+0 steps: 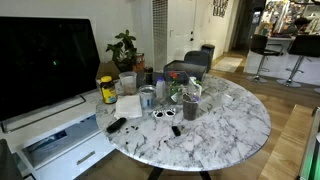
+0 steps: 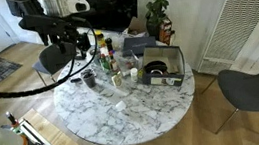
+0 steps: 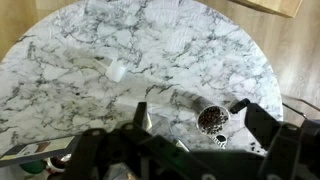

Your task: Use the clear measuring cup to remove some contents from the clear cup.

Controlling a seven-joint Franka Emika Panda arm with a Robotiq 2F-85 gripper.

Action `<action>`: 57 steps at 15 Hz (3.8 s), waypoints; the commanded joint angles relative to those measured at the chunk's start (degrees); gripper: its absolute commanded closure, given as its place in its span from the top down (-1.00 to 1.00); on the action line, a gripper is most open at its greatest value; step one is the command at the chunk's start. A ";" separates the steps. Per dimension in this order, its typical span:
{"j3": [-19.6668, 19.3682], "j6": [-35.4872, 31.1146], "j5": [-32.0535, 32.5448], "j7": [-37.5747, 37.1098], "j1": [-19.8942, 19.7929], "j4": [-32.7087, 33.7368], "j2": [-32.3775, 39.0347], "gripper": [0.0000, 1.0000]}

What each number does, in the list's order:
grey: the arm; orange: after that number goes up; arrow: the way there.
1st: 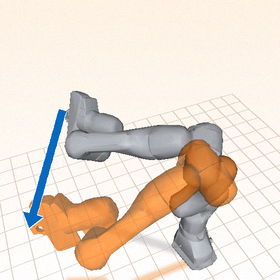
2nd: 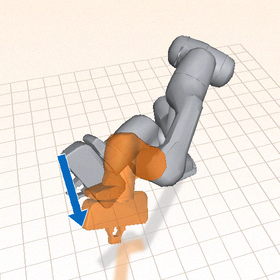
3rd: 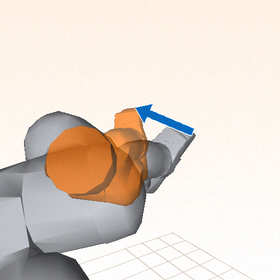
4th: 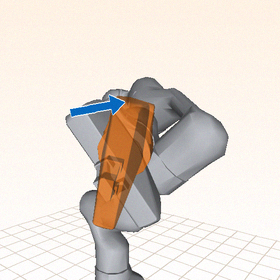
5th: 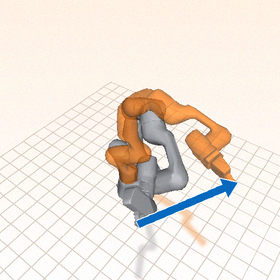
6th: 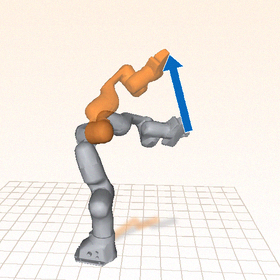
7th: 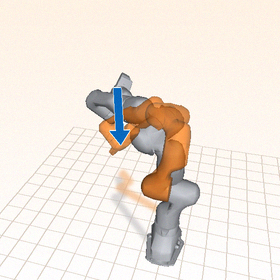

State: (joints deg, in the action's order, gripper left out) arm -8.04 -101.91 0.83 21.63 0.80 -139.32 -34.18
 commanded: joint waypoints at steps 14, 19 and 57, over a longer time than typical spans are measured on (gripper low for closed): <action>-2.71 -3.82 4.05 10.30 0.55 -0.39 2.45 1.00; -9.96 -10.09 3.41 32.04 0.46 -1.87 6.76 1.00; -13.65 -55.77 -26.44 94.30 -7.60 -11.71 41.17 1.00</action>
State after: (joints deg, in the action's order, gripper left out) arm -22.92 -156.16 -23.17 113.59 -7.08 -151.15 5.22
